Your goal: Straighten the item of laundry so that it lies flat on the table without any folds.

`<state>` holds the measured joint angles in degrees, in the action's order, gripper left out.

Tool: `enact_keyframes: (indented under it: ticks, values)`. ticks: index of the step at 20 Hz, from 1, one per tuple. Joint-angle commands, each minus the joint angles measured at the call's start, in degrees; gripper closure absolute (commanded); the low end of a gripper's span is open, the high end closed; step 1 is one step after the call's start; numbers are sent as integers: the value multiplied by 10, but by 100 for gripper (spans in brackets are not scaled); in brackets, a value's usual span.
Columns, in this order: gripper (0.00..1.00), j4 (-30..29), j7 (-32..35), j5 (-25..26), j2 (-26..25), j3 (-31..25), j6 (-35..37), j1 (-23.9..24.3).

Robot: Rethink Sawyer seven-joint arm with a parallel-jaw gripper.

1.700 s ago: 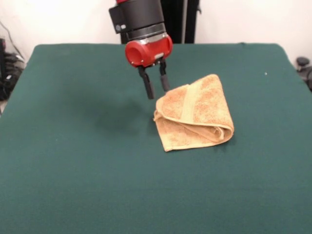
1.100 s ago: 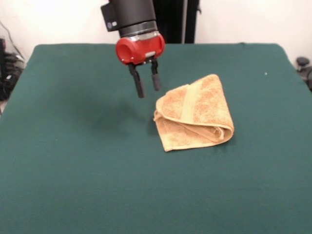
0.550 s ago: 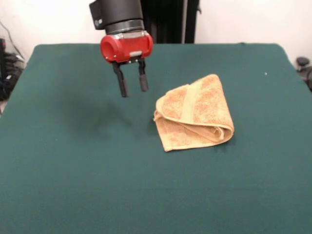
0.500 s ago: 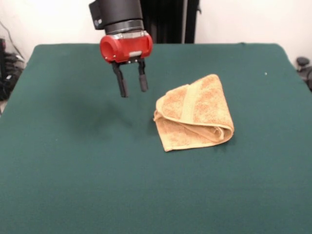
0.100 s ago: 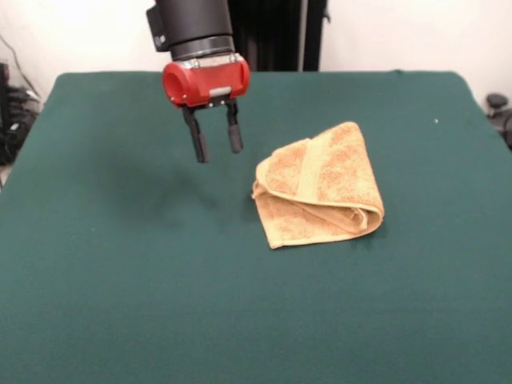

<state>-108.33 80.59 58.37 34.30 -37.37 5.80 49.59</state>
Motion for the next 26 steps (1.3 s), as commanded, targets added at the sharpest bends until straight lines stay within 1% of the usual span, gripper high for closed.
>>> enact_keyframes:
  ticks: [1, 5, 9, 14, 17, 21, 26]
  values:
    - [0, 37, 82, -26, -46, 25, -2, -31]
    - [0, 38, 87, -24, -49, 31, -20, -33]
    - [0, 38, 74, -21, -57, 17, -21, -24]
    - [0, 47, 66, -9, -72, 19, -28, -30]
    - [0, 43, 60, 0, -74, 11, -40, -24]
    - [0, 30, 30, 10, -85, -33, -34, 7]
    - [0, 28, 22, 17, -96, -49, -36, 20]
